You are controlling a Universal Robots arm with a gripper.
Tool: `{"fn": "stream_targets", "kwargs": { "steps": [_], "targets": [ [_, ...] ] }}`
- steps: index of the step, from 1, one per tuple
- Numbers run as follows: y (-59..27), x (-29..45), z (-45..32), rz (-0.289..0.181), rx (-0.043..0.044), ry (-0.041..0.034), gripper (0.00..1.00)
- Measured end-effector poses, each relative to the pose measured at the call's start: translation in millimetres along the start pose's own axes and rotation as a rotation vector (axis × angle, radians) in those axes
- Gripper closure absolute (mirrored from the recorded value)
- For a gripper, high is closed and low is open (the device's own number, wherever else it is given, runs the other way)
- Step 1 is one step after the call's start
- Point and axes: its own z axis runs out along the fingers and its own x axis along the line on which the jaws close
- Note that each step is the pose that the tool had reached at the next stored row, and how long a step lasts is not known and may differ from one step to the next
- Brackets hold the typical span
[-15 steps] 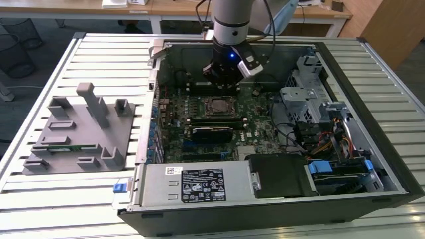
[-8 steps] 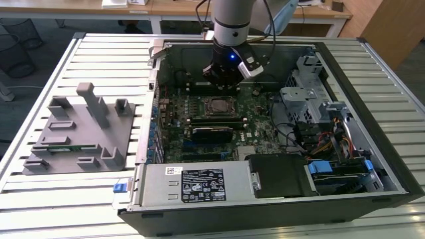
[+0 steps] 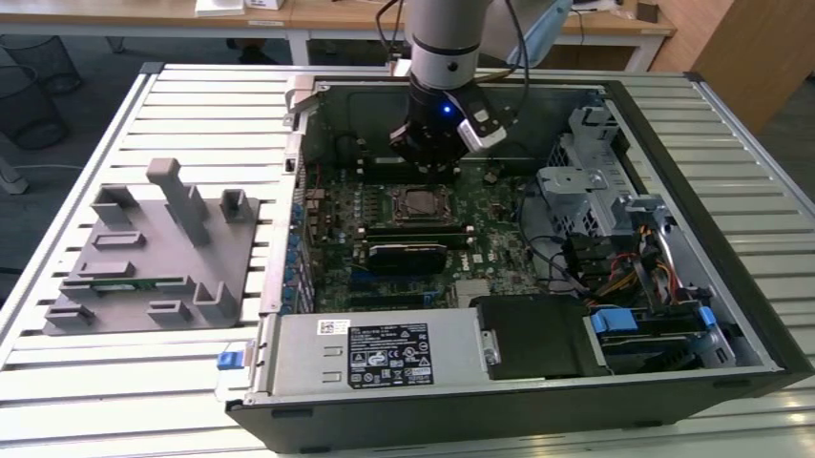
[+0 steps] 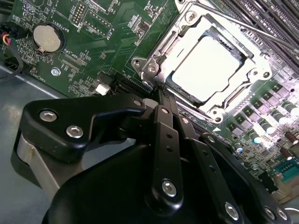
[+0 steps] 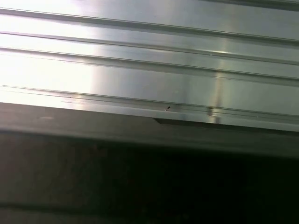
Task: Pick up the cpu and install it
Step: 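Install the second cpu locking lever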
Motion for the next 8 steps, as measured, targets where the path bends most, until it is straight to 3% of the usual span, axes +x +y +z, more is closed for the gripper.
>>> {"fn": "stream_targets", "kwargs": {
  "steps": [8],
  "targets": [
    [-5.7, -1.8, 0.0, 0.000, -0.0001, 0.0000, 0.89]
  ]
}}
